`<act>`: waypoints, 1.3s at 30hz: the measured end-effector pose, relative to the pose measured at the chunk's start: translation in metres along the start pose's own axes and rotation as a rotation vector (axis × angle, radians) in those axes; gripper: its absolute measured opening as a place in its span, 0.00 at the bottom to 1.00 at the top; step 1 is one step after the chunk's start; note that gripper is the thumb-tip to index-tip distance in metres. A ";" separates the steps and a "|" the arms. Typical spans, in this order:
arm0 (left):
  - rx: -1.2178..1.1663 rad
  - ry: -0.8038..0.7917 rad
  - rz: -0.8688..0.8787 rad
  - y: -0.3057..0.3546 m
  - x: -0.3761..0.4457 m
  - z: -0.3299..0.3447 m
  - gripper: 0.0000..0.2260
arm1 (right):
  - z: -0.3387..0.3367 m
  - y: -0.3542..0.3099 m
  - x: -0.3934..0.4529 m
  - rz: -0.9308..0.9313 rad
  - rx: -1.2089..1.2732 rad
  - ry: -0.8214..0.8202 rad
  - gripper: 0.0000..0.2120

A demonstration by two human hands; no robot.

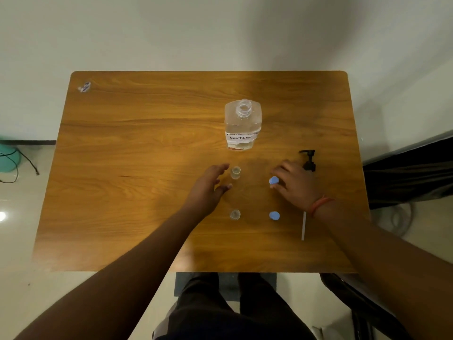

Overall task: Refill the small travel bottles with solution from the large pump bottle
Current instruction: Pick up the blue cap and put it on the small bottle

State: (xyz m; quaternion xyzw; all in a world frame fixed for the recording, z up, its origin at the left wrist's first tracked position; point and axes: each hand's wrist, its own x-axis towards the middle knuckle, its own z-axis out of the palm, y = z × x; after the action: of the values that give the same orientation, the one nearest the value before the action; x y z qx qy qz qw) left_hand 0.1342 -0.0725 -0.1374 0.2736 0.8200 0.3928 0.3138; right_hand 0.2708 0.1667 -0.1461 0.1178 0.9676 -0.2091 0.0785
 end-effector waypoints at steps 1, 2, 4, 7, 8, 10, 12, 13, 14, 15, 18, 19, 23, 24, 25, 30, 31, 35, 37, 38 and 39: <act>-0.007 -0.008 0.003 0.002 0.003 0.001 0.25 | 0.003 0.000 0.001 -0.011 -0.004 -0.011 0.17; -0.009 -0.014 0.009 0.003 0.006 0.003 0.25 | 0.005 -0.001 0.001 -0.020 -0.009 -0.022 0.16; -0.007 -0.016 0.022 0.004 0.011 0.006 0.24 | 0.007 -0.001 0.003 -0.044 -0.033 -0.025 0.13; -0.010 -0.001 0.028 0.006 0.017 0.008 0.23 | 0.009 -0.002 0.002 -0.079 -0.044 -0.010 0.08; -0.011 0.003 0.026 0.006 0.018 0.009 0.23 | 0.009 -0.003 0.001 -0.084 -0.045 -0.010 0.07; -0.008 0.001 0.008 0.006 0.020 0.011 0.22 | 0.009 -0.004 0.000 -0.082 -0.045 -0.017 0.08; -0.008 0.001 -0.007 0.006 0.020 0.013 0.21 | 0.009 -0.004 -0.001 -0.075 -0.040 -0.032 0.08; -0.007 0.010 -0.005 0.005 0.021 0.014 0.21 | 0.008 -0.005 -0.001 -0.077 -0.037 -0.040 0.08; -0.004 0.027 0.000 0.005 0.021 0.015 0.20 | 0.008 -0.005 -0.002 -0.082 -0.035 -0.046 0.08; -0.002 0.046 0.003 0.005 0.021 0.016 0.19 | 0.008 -0.005 -0.003 -0.088 -0.034 -0.049 0.08; -0.016 0.080 0.001 0.007 0.021 0.018 0.17 | 0.007 -0.005 -0.004 -0.087 -0.032 -0.056 0.08; -0.013 0.083 0.006 0.007 0.021 0.018 0.17 | 0.007 -0.005 -0.005 -0.086 -0.031 -0.053 0.08; -0.005 0.096 0.023 0.010 0.021 0.017 0.16 | 0.002 -0.007 -0.006 -0.095 -0.009 -0.014 0.07; -0.009 0.099 0.025 0.011 0.021 0.016 0.16 | 0.000 -0.007 -0.006 -0.100 -0.004 0.003 0.06; -0.016 0.100 0.028 0.013 0.021 0.016 0.16 | -0.002 -0.008 -0.006 -0.104 -0.002 0.017 0.05; 0.013 0.100 0.114 0.029 0.016 0.008 0.15 | -0.022 -0.017 -0.005 -0.160 0.016 0.082 0.03; 0.037 0.089 0.134 0.033 0.015 0.005 0.14 | -0.028 -0.019 -0.004 -0.174 0.034 0.091 0.03; 0.026 0.055 0.172 0.057 0.008 -0.017 0.15 | -0.068 -0.036 -0.002 -0.261 0.075 0.099 0.04; 0.009 0.050 0.204 0.071 0.004 -0.029 0.15 | -0.091 -0.045 0.001 -0.281 0.082 0.099 0.07; -0.003 0.047 0.220 0.078 0.001 -0.035 0.15 | -0.103 -0.050 0.002 -0.282 0.084 0.102 0.07; -0.019 0.053 0.235 0.089 -0.001 -0.044 0.14 | -0.121 -0.056 0.004 -0.285 0.085 0.115 0.08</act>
State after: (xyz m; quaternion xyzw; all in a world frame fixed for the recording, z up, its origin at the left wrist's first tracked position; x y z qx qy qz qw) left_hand 0.1204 -0.0455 -0.0425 0.3543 0.7866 0.4416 0.2463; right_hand 0.2399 0.1688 -0.0168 -0.0057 0.9677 -0.2516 -0.0126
